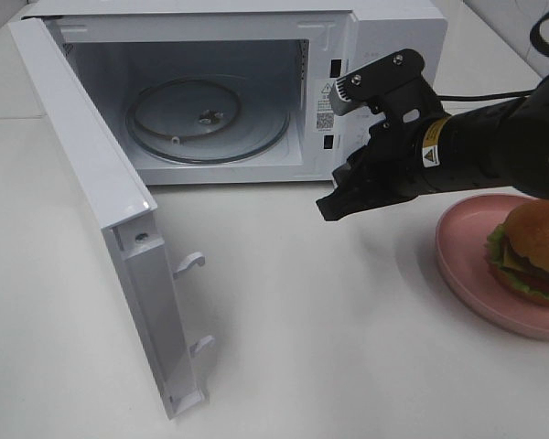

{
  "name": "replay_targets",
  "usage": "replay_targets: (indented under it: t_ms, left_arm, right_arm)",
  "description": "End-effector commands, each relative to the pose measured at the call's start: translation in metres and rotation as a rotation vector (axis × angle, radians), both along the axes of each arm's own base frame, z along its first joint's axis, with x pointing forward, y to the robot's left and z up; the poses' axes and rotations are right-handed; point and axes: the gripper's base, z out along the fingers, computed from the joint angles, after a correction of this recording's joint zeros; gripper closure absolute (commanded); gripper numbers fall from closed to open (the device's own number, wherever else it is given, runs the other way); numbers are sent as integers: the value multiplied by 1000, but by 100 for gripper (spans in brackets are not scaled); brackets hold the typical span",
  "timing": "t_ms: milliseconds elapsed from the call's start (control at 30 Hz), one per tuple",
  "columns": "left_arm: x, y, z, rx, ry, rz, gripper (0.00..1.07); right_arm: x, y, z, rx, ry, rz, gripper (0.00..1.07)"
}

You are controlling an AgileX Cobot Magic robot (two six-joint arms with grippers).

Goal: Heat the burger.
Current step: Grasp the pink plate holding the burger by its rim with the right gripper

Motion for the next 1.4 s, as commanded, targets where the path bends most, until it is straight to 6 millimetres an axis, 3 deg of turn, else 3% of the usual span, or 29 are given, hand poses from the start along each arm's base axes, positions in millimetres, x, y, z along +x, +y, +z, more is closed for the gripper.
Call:
replay_targets:
  t_ms: [33, 433, 500, 533, 567, 667, 700, 733, 767, 800, 833, 1133, 1400]
  left_arm:
    - [-2, 0, 0, -7, -31, 1, 106]
    - [-2, 0, 0, -7, -31, 1, 106]
    - [-2, 0, 0, -7, -31, 1, 106]
    - [-2, 0, 0, -7, -31, 1, 106]
    - [-2, 0, 0, -7, -31, 1, 106]
    - [-2, 0, 0, -7, -31, 1, 106]
    - [-2, 0, 0, -7, -31, 1, 106]
    - [-2, 0, 0, -7, -31, 1, 106]
    - [-2, 0, 0, -7, -31, 1, 106]
    - [-2, 0, 0, -7, -31, 1, 106]
    - [-2, 0, 0, -7, -31, 1, 106]
    - [-2, 0, 0, -7, -31, 1, 106]
    - [-2, 0, 0, -7, -31, 1, 106]
  right_arm:
    - [6, -6, 12, -80, 82, -87, 92]
    - [5, -7, 35, -110, 380, -279, 87]
    - [-1, -8, 34, -117, 468, -309, 74]
    - [-1, -8, 34, -117, 468, -309, 74]
    - [-3, -8, 34, -123, 490, -314, 64]
    - [-3, -8, 34, -123, 491, -315, 60]
    - [-3, -8, 34, -121, 491, -318, 47]
    - [-3, -8, 34, -121, 491, -318, 47]
    - [-3, -8, 34, -125, 490, -318, 36]
    - [-3, -8, 34, -125, 490, -318, 36]
    - [-3, -9, 32, -137, 497, -317, 28]
    - [-2, -16, 17, -253, 539, -342, 28]
    - [7, -19, -10, -342, 556, -429, 30]
